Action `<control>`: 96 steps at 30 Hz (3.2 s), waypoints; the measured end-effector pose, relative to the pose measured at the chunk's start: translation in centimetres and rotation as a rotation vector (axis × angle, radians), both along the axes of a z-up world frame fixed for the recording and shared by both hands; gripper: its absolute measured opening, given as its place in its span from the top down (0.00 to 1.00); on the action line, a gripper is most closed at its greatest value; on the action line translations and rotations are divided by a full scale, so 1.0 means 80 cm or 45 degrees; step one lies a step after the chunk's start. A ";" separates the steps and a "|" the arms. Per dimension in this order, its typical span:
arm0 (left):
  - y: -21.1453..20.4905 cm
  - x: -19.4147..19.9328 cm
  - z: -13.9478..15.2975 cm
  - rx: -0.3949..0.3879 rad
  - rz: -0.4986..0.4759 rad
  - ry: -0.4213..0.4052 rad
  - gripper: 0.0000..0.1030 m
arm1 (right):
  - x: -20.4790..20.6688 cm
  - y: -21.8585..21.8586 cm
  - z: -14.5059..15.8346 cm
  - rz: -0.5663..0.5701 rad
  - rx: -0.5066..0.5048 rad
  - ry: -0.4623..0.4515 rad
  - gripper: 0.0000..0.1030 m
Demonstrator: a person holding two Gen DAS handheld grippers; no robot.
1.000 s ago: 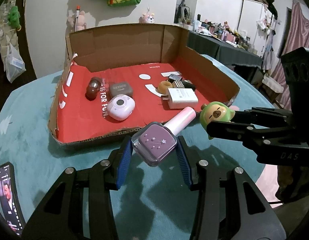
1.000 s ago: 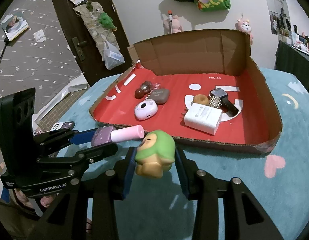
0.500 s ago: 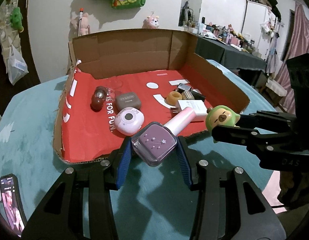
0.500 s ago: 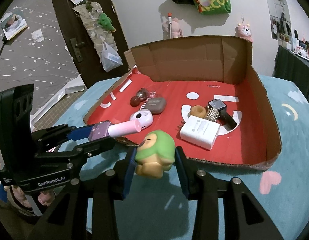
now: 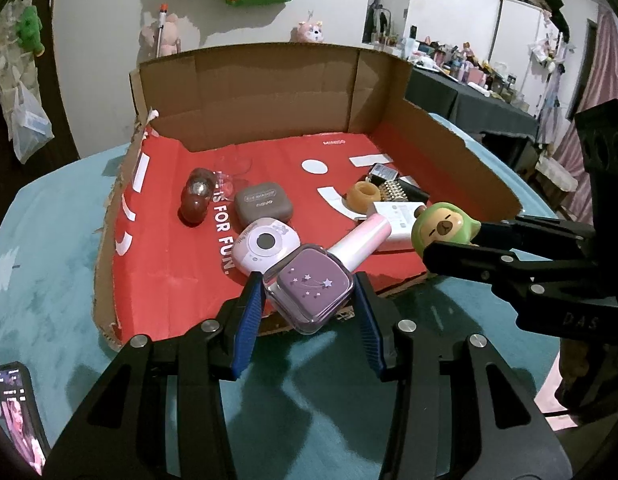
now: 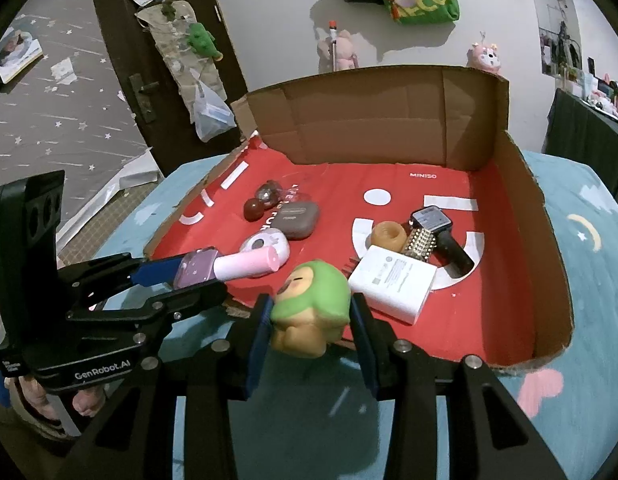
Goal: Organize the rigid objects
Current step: 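Lift the nail polish and green figurine and carry them into the box, then lower the polish beside the compact and the figurine beside the charger, open both grippers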
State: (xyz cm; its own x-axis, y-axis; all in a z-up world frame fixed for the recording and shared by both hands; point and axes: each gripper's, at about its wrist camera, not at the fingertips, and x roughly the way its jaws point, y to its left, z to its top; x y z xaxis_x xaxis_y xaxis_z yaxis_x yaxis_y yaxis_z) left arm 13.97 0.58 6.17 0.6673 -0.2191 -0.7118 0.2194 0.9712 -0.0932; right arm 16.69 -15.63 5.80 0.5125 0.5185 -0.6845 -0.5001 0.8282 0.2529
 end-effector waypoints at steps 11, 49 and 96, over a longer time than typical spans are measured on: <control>0.000 0.025 -0.018 -0.002 -0.016 0.081 0.59 | 0.023 0.010 -0.016 0.021 -0.013 0.055 0.59; 0.015 0.074 -0.051 0.001 0.067 0.183 0.59 | 0.060 0.008 -0.051 -0.027 -0.077 0.145 0.59; 0.023 0.068 -0.030 0.050 0.187 0.093 0.25 | 0.059 -0.026 -0.030 -0.195 -0.053 0.045 0.32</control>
State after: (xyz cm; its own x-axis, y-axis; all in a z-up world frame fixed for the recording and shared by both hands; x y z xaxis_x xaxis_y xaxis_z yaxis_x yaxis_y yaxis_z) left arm 19.38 2.39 3.76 0.6360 -0.0941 -0.7659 0.0687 0.9955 -0.0653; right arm 21.39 -17.69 3.43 0.5586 0.4070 -0.7228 -0.3583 0.9043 0.2323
